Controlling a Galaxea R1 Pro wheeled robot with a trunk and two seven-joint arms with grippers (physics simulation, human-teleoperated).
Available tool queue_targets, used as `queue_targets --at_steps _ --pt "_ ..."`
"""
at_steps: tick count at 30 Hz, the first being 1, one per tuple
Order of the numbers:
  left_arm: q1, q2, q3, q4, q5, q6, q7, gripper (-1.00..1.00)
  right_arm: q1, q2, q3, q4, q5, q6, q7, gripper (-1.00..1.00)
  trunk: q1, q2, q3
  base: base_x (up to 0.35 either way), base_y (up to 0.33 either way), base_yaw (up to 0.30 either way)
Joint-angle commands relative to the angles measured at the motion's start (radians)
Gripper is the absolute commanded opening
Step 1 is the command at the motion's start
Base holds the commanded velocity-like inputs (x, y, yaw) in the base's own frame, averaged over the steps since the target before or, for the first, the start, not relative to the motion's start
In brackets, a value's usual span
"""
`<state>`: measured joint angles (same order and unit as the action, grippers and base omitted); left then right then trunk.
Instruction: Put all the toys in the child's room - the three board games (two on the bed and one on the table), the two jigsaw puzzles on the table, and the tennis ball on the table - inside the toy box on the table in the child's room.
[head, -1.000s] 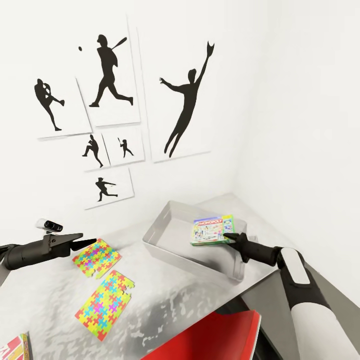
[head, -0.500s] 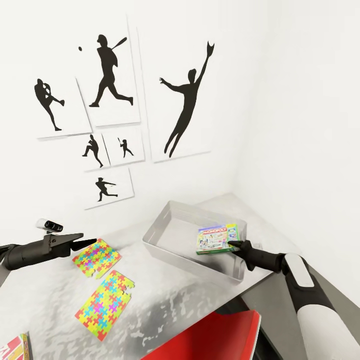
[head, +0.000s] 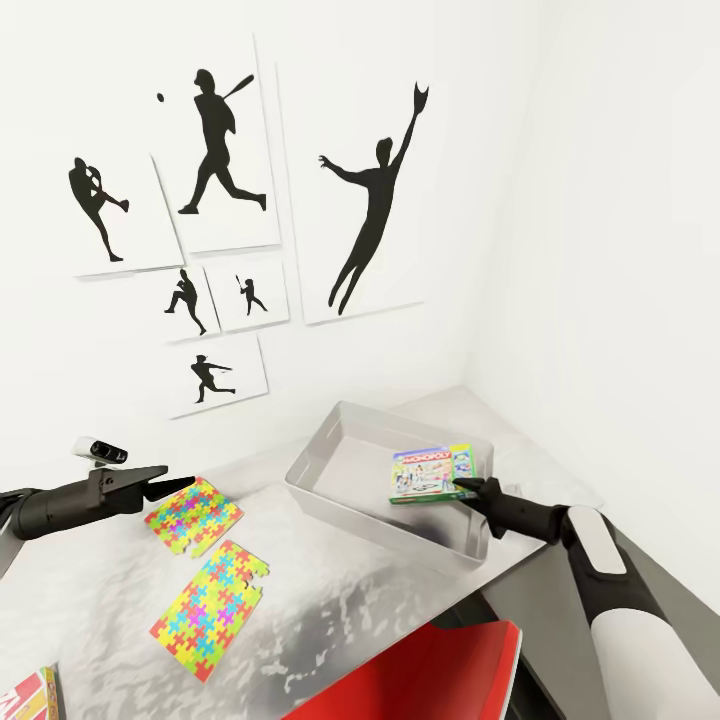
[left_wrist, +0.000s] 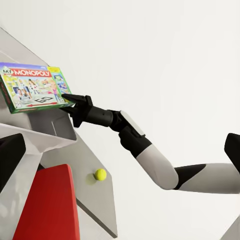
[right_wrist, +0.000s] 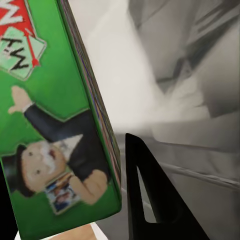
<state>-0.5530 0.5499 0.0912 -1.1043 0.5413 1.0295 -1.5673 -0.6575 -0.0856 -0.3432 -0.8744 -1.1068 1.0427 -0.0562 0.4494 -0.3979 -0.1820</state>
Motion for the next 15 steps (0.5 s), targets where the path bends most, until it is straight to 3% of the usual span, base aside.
queue_targets --at_steps 1,15 --pt "-0.001 0.001 -0.001 0.0 0.0 0.011 -0.004 1.0 -0.001 -0.001 -0.002 -0.001 -0.007 0.005 -0.006 -1.0 0.001 -0.002 -0.002 0.0 0.0 0.0" --pt "-0.001 0.0 -0.001 0.0 -0.001 0.011 -0.004 1.0 -0.001 -0.01 -0.003 -0.008 -0.006 0.005 -0.007 -1.0 0.001 -0.002 -0.002 0.0 0.0 0.0"
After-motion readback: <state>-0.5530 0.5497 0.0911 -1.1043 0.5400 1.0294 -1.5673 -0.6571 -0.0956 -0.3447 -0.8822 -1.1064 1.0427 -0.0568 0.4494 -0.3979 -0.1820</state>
